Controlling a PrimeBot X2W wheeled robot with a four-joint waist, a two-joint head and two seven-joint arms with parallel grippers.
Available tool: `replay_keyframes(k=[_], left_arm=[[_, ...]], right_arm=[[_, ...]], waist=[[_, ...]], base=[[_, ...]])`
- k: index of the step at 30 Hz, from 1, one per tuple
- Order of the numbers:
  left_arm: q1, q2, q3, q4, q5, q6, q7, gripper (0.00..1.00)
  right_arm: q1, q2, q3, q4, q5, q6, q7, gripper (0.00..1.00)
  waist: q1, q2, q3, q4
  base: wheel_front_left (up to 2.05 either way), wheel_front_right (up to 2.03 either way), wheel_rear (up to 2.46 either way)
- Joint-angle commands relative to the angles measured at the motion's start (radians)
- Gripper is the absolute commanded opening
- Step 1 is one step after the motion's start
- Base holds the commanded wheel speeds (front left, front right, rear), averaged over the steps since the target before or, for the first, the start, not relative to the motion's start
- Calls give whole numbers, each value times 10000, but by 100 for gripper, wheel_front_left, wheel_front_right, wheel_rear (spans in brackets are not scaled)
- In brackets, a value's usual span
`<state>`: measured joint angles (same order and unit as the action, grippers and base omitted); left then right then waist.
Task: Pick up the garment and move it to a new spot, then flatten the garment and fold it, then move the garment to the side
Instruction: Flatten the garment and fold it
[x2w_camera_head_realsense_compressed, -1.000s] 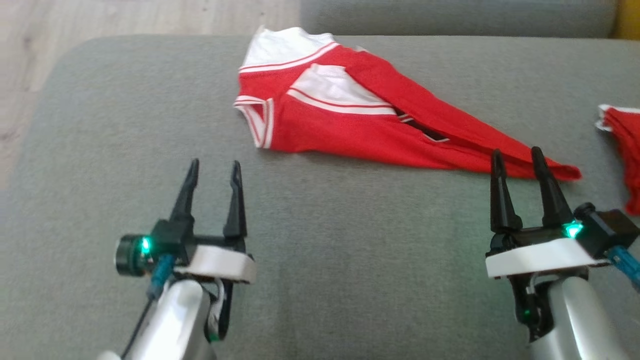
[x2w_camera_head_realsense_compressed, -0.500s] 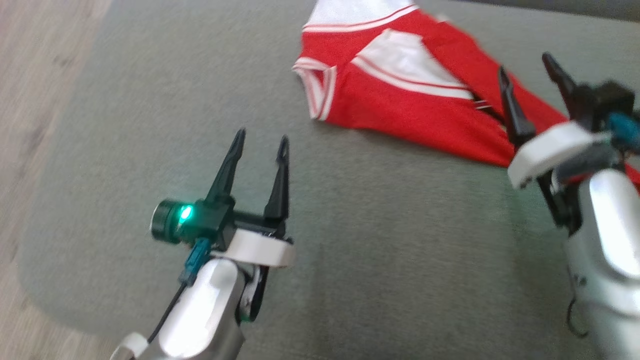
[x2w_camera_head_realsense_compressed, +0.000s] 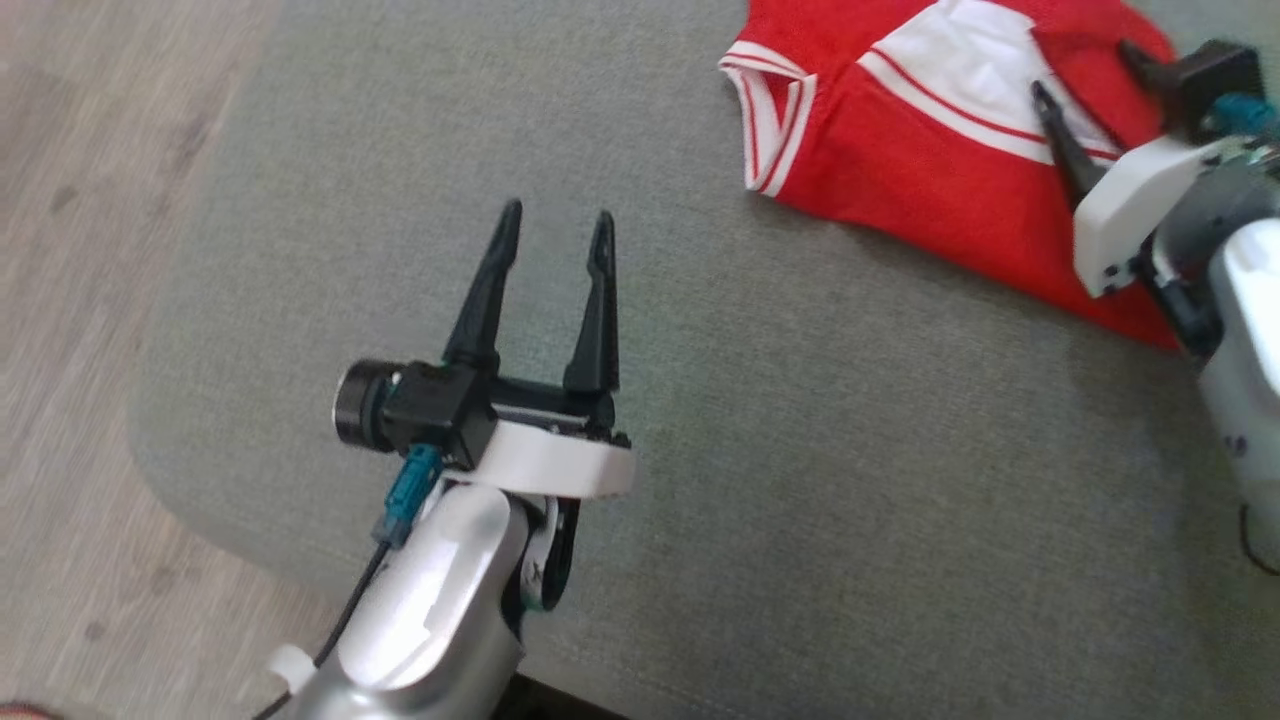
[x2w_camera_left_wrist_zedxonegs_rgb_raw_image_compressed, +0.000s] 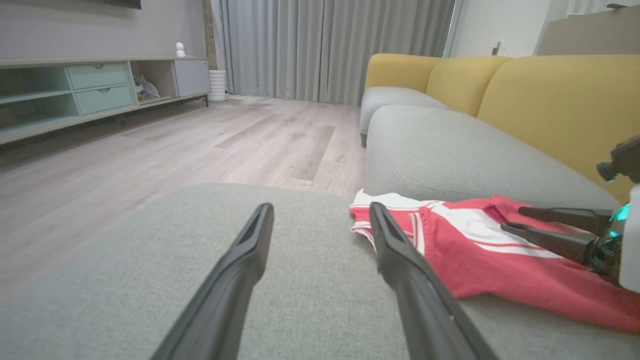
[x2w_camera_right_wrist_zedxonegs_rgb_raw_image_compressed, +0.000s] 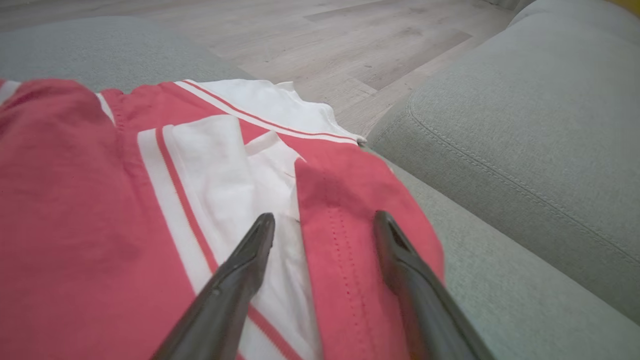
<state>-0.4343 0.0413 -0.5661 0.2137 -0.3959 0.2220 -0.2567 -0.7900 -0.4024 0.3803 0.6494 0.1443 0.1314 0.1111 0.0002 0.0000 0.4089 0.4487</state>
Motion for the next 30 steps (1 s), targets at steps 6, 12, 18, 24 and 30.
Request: replay_keyframes(k=[6,12,18,24,30], left_arm=[[-310,90,310,-580,73,132,-51,100],[-279,90,281,-582,51,160,-51,100],[-318,90,193,-564,-4,139,-51,100],[-395,90,140,-554,-29,153,-51,100],[-513,89,437,-458,227,18,-51,100]], right_arm=[[-726,-228,207,640,241,-7,-454,0],[-1265,-340,-159,1295,465,-7,-763,0],[-2008,-831,-910,1970,766,-7,-745,0],[-2799,-1303,-1744,3106,339,-7,-799,100],[-2944,-732,-2551,3666,-204,-7,-1967,100]], waist=[[-2,0,156,129],[-2,0,138,18],[-2,0,165,19],[-2,0,128,-3],[-2,0,-245,-548]], base=[[0,0,0],[0,0,0],[0,0,0],[0,0,0],[0,0,0]])
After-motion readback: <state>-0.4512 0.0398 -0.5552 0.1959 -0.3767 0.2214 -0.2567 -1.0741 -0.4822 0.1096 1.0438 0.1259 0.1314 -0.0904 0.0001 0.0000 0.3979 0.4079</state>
